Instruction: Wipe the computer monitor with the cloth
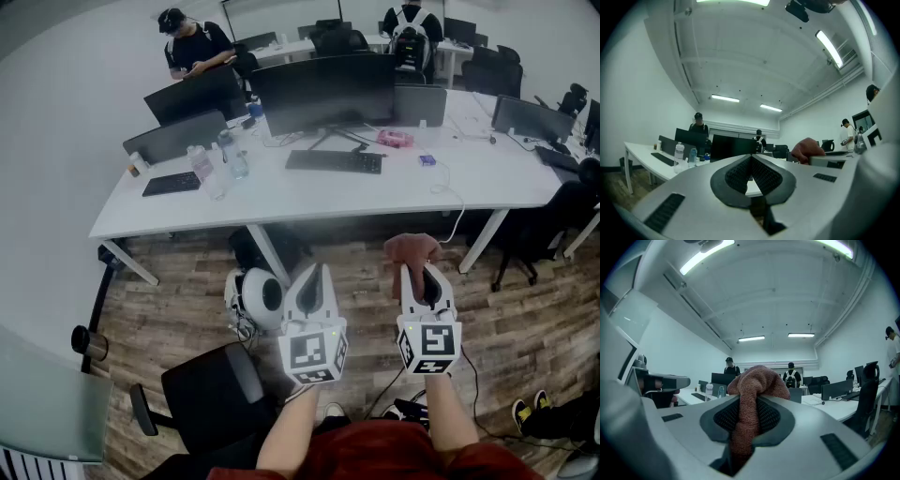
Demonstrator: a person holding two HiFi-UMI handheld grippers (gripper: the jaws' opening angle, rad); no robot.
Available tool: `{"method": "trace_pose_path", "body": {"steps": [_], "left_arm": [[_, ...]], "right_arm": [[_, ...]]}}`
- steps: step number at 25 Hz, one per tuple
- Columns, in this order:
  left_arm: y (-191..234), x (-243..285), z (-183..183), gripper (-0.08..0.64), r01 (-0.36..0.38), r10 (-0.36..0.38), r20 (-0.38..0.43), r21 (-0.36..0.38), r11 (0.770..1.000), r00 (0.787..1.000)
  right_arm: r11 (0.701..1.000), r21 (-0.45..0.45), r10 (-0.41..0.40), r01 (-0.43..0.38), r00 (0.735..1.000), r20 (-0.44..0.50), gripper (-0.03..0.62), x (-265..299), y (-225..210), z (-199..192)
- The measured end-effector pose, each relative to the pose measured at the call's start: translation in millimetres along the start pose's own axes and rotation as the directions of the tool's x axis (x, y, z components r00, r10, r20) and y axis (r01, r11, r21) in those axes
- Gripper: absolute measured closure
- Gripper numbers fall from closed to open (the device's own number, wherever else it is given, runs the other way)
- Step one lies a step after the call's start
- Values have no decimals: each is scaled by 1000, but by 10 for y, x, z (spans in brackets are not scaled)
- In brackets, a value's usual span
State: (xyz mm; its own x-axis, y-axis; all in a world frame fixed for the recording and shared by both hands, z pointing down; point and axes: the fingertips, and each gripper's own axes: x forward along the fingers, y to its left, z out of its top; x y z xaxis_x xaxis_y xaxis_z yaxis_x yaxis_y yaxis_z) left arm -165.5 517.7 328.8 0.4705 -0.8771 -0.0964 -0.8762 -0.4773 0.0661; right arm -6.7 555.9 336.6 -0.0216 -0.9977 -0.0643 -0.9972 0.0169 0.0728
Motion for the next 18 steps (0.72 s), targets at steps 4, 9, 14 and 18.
{"method": "trace_pose_path", "body": {"steps": [4, 9, 14, 18], "left_arm": [[5, 1, 16, 537, 5, -5, 3, 3, 1000, 1000], [83, -18, 41, 537, -1, 1, 10, 3, 1000, 1000], [144, -3, 40, 537, -6, 6, 8, -2, 1000, 1000], [60, 19, 20, 537, -1, 1, 1, -2, 1000, 1000]], "right_arm": [[1000, 5, -2, 2, 1000, -3, 517, 22, 20, -18], [1000, 1, -1, 1, 1000, -2, 517, 59, 92, -15], [1000, 2, 2, -2, 1000, 6, 517, 98, 136, 0], [1000, 9, 11, -11, 1000, 25, 517, 56, 91, 28]]}}
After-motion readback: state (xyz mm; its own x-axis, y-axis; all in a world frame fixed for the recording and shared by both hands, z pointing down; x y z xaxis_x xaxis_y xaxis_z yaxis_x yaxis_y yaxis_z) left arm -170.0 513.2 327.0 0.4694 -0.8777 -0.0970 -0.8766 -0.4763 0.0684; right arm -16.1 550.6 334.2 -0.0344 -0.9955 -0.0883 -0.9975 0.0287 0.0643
